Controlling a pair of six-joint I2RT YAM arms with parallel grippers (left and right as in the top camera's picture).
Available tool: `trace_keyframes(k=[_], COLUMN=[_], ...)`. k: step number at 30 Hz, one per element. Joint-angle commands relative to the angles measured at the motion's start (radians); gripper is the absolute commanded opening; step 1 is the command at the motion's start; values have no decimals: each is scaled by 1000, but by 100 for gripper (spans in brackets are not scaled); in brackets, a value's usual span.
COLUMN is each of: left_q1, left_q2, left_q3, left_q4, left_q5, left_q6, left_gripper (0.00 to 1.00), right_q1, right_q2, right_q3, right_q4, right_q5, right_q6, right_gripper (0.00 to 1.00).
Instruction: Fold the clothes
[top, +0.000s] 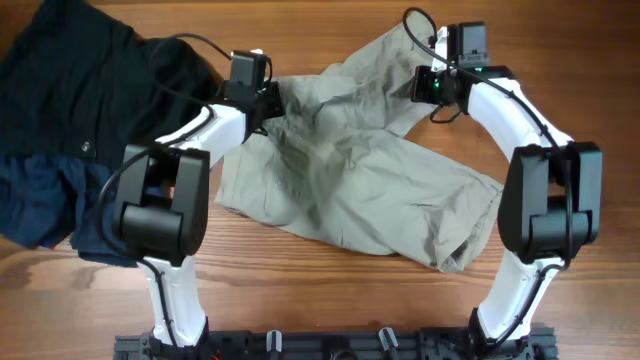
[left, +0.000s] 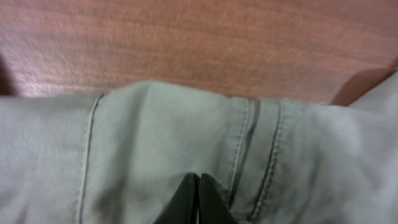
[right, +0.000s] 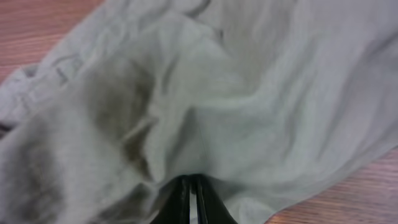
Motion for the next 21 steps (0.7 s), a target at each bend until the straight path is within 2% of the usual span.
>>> trace_keyframes(k=[1,5,12,18,20,21], left_q1=[-4,-4,-3,-3,-3,-2], left_q2=[30,30,30,29,29,29], left_q3=[6,6,6,6,6,6], left_q4=[-14,-44,-190,-278,-287,-291], left_q5=[-17,-18,-25,-25,-25,-26], left_q6=[-20,-20,-20,-20,-20,-20], left_gripper=[4,4,4,4,4,4], right_q1=[7,7,6,-42,-95,-121], right_q2=[53,110,119,119,119,119], right_q3=[11,11,10,8,8,8], right_q4=[-21,-63,-183,-388,-435,-455], right_q5=[-16,-16,76,290,291,290], right_q6=[61,88,115,219,229,246], right_gripper=[6,5,5,5,12,12])
